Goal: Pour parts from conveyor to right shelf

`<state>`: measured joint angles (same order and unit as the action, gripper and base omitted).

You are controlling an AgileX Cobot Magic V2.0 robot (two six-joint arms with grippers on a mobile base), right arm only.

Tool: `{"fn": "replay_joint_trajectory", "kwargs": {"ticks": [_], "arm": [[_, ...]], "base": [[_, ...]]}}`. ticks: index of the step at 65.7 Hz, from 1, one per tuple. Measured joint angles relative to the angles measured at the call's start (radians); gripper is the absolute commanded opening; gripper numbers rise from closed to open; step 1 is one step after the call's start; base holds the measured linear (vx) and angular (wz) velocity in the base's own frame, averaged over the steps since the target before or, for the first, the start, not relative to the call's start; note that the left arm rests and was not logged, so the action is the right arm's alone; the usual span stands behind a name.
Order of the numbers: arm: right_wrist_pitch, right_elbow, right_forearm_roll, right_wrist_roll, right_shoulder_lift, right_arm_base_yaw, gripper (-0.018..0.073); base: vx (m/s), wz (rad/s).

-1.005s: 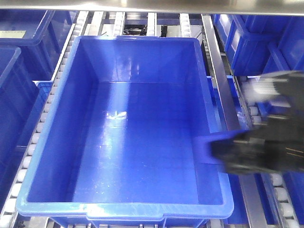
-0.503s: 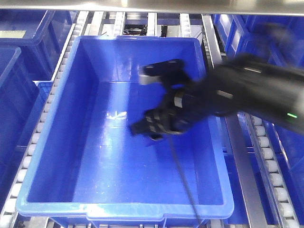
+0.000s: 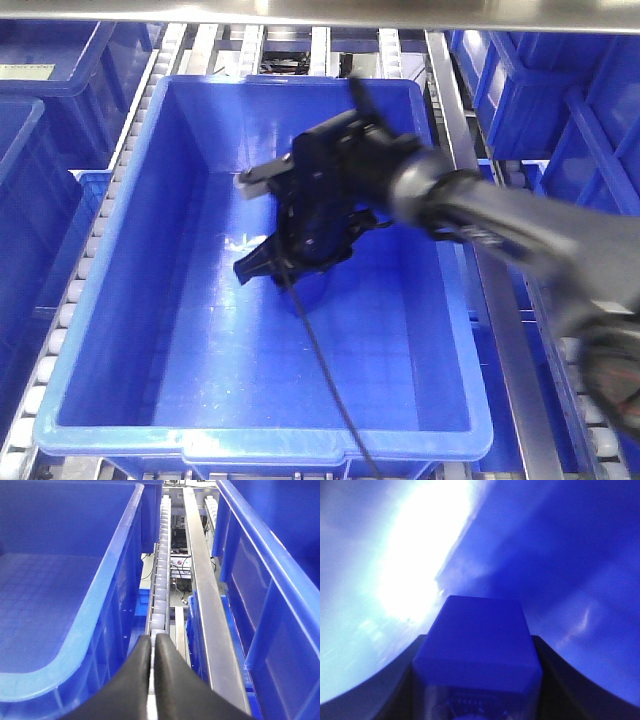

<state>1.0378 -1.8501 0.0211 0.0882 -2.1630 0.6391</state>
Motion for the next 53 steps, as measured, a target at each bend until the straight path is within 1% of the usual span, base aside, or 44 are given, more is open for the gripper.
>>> {"fn": "replay_joint_trajectory", "kwargs": {"ticks": [11,16,21,29,38,45,49,53], "arm": [[0.027,-0.081,-0.004,-0.003,-0.080,-0.007,0.0000],[0.032,-0.095,-0.001,-0.004,-0.090,-0.007,0.0020],[0.034,-0.095,0.001,-0.005,-0.091,-0.007,0.0059],[0.034,-0.097,0.004,-0.005,-0.094,-0.007,0.0176],[0.033,-0.099,0.014,-0.005,-0.094,-0.007,0.0365],[0.034,-0.099,0.036,-0.004,-0.094,-0.007,0.0478],[0.035,-0.099,0.049,-0.004,-0.094,-0.007,0.0515],[0.036,-0.099,0.054,-0.003,-0.094,-0.007,0.0524]], "base": [[0.00,0.00],[0.00,0.00],[0.00,0.00],[0.00,0.00],[0.00,0.00],[0.00,0.00],[0.00,0.00],[0.00,0.00]]}}
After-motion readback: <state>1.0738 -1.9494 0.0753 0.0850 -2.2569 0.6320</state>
